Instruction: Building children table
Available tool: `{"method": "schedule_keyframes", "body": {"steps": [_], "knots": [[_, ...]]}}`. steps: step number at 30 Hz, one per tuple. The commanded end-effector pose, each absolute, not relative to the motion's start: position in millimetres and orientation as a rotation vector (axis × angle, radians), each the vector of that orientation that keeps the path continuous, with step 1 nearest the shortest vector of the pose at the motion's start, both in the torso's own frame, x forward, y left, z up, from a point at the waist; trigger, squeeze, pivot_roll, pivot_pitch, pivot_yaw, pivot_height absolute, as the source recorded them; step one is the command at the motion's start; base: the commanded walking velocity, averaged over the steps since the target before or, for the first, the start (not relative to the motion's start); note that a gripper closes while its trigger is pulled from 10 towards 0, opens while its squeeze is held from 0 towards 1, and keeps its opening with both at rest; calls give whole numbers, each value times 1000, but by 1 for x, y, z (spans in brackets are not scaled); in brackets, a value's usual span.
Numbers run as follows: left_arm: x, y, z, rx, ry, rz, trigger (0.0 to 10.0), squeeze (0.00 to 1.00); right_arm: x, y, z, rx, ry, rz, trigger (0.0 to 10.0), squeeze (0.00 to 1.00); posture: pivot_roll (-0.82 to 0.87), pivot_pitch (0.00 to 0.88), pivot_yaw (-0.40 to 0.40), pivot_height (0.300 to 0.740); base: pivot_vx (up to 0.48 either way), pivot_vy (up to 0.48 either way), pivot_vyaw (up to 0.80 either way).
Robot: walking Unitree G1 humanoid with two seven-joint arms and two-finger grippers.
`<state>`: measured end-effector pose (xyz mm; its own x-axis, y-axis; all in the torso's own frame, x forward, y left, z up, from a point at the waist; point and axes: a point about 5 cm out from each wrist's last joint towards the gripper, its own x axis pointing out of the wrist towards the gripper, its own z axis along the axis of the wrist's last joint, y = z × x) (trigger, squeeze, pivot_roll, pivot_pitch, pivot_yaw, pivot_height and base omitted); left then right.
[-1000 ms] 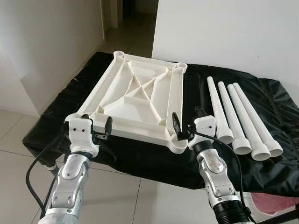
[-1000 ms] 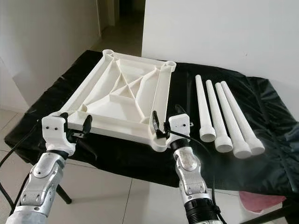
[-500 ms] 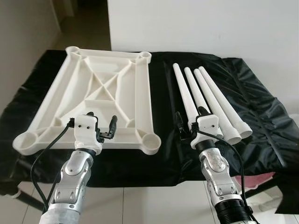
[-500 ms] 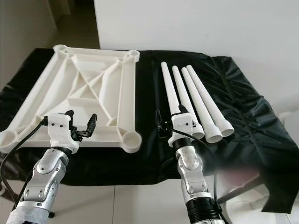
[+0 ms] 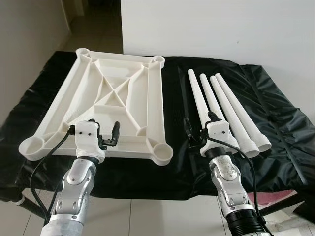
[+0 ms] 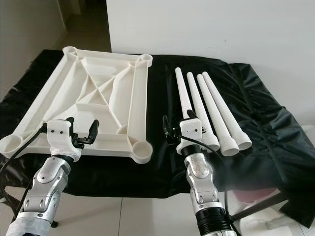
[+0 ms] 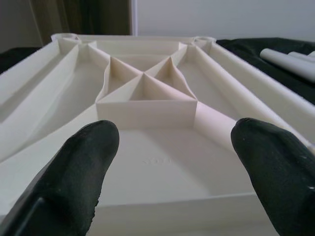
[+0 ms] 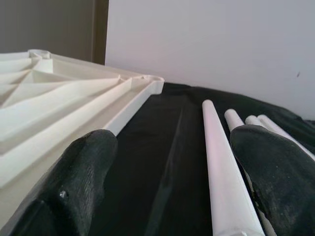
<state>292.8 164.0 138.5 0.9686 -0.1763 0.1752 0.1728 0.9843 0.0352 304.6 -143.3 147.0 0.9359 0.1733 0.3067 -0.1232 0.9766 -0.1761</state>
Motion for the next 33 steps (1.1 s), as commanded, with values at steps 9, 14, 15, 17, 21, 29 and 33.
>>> {"method": "schedule_keyframes", "body": {"steps": [9,14,15,17,21,29,33], "knots": [[292,165,136,17,-160,-189,10000,0,303,-144,144,-144,-324,139,10000,0,33,45,-14,740,0,42,0],[292,164,138,46,-172,-196,10000,0,303,-143,144,-142,-324,134,10000,0,33,43,-10,740,0,153,0],[293,164,139,52,-174,-203,10000,0,303,-143,144,-141,-324,132,10000,0,34,43,-10,740,0,0,0],[293,163,139,68,-178,-203,10000,0,303,-143,143,-141,-324,130,10000,0,33,42,-8,740,0,0,0],[293,163,140,91,-183,-207,10000,0,303,-143,143,-139,-324,127,10000,0,33,39,-6,740,0,0,0],[293,155,144,134,-204,-257,10000,0,305,-149,144,-30,-315,68,10000,0,40,28,-8,740,0,0,0],[291,148,145,202,-222,-295,10000,0,307,-162,140,70,-278,-13,10000,0,39,26,-3,740,0,0,0]]}}
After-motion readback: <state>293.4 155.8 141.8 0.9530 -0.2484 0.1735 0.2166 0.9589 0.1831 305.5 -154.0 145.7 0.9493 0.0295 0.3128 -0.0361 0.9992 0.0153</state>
